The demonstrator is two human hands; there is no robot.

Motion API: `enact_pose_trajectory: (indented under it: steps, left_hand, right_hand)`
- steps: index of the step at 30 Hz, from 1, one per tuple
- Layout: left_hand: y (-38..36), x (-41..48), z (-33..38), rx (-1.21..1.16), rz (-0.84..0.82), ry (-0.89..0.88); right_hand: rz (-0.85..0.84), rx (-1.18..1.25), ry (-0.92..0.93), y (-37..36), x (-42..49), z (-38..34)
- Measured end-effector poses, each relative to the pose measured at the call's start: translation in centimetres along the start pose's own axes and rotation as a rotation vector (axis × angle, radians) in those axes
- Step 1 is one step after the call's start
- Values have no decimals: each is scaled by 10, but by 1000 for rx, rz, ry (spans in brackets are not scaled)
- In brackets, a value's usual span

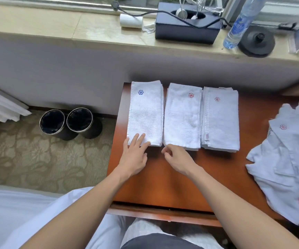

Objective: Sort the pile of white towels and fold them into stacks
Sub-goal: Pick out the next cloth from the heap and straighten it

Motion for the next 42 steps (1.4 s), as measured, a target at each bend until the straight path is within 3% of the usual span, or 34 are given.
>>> enact_pose_trajectory:
  steps: [9,15,27,35,42]
  left_hand:
    - [-1,-22,93,25,51,-59]
    - [-27,-9,198,-40,-11,-18]
    - [-75,18,447,21,-29,-276]
    - [-94,76,515,90,-88,-371]
    - [-132,163,538,71,-118,-382]
  right_hand:
    - [97,7,35,29,-80,68]
    - [220,-87,45,69,-138,168]
    - [465,-47,-69,169,-256,374]
    - [492,50,-152,218,-256,444]
    - [408,38,-172,255,-211,486]
Point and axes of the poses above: each hand's wrist, its own x-axis towards the middle knuckle, its own y-axis out of the back of the hand, z = x × y, the point moved 5 cm from there along x, towards the middle knuckle, and after that the axes turned 9 degrees about -y, right-handed, at the moved point
